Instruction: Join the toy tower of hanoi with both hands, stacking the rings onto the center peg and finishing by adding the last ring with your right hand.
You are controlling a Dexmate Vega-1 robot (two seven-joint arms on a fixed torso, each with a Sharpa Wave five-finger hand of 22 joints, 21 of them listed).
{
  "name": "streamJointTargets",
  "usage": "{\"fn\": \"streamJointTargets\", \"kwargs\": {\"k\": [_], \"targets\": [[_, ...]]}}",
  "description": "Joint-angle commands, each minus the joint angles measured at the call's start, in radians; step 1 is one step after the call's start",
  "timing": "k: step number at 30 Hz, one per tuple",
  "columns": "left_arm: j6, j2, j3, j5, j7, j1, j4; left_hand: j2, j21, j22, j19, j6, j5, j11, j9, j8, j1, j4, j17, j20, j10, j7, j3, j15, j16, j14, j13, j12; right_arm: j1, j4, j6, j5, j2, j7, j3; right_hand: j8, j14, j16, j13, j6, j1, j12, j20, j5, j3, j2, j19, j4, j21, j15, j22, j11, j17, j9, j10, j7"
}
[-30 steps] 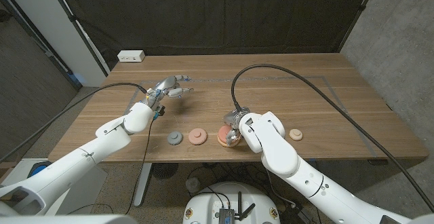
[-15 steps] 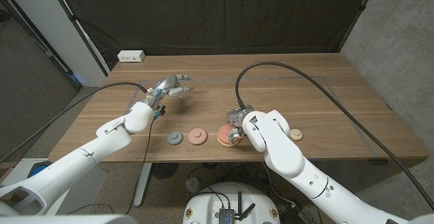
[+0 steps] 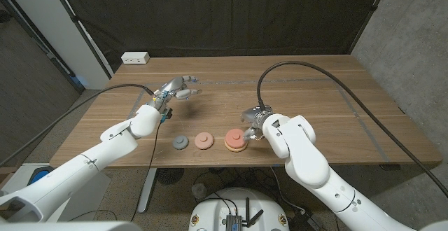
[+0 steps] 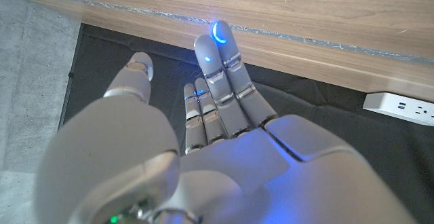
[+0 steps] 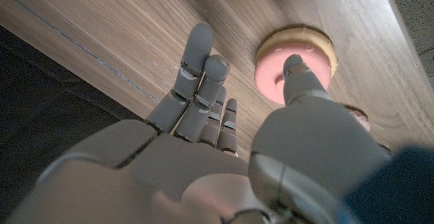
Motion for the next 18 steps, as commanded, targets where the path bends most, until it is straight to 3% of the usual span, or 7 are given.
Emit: {"fn": "streamJointTargets", "kwargs": {"k": [1, 6, 12, 18], "targets": [[0.138, -0.008, -0.01, 0.035, 0.046, 0.04, -0.107, 0.0, 0.007, -0.001, -0.006, 0.0, 0.006, 0.0, 0.006, -0.001, -0.004, 0.001, 0.002, -0.077, 0.005, -0.001, 0.009, -0.102, 0.008, -0.001, 0.006, -0.001, -0.146, -0.105, -0.026, 0.097, -0.116, -0.146, 0.156, 0.009, 0.014, 0.005, 0.006, 0.018, 0.015, 0.01, -0.083, 0.007, 0.006, 0.008, 0.011, -0.001, 0.004, -0.05, 0.001, -0.004, 0.005, 0.005, 0.009, -0.003], [0.146, -0.009, -0.015, 0.028, 0.055, 0.049, -0.12, -0.001, 0.01, -0.004, -0.007, 0.0, 0.006, 0.0, 0.006, -0.001, -0.005, 0.001, 0.0, -0.077, 0.004, -0.001, 0.009, -0.102, 0.008, -0.002, 0.007, -0.001, -0.197, -0.122, -0.066, 0.074, -0.112, -0.204, 0.181, 0.014, 0.018, 0.005, 0.01, 0.03, 0.025, 0.012, -0.082, 0.009, 0.005, 0.008, 0.01, -0.001, 0.004, -0.05, 0.0, -0.006, 0.005, 0.008, 0.014, -0.009], [0.183, 0.023, -0.044, 0.028, 0.057, 0.08, -0.183, -0.002, 0.015, -0.008, -0.009, 0.0, 0.006, -0.002, 0.006, -0.001, -0.005, 0.001, -0.001, -0.078, 0.004, -0.001, 0.01, -0.102, 0.008, -0.003, 0.007, -0.002, -0.247, -0.129, -0.082, 0.106, -0.119, -0.298, 0.217, 0.017, 0.021, 0.001, 0.017, 0.044, 0.038, 0.018, -0.082, 0.01, 0.002, 0.01, 0.012, 0.001, 0.006, -0.05, -0.002, -0.022, 0.003, 0.009, 0.033, -0.017], [0.177, 0.034, -0.053, 0.016, 0.047, 0.087, -0.189, -0.002, 0.019, -0.012, -0.01, 0.0, 0.006, -0.003, 0.006, -0.001, -0.007, 0.002, 0.001, -0.079, 0.003, -0.001, 0.01, -0.102, 0.01, -0.002, 0.008, -0.003, -0.305, -0.127, -0.123, 0.113, -0.115, -0.384, 0.245, 0.021, 0.029, 0.004, 0.021, 0.057, 0.046, 0.02, -0.083, 0.012, 0.002, 0.013, 0.019, 0.002, 0.011, -0.05, 0.0, -0.029, 0.006, 0.01, 0.043, -0.021]]}}
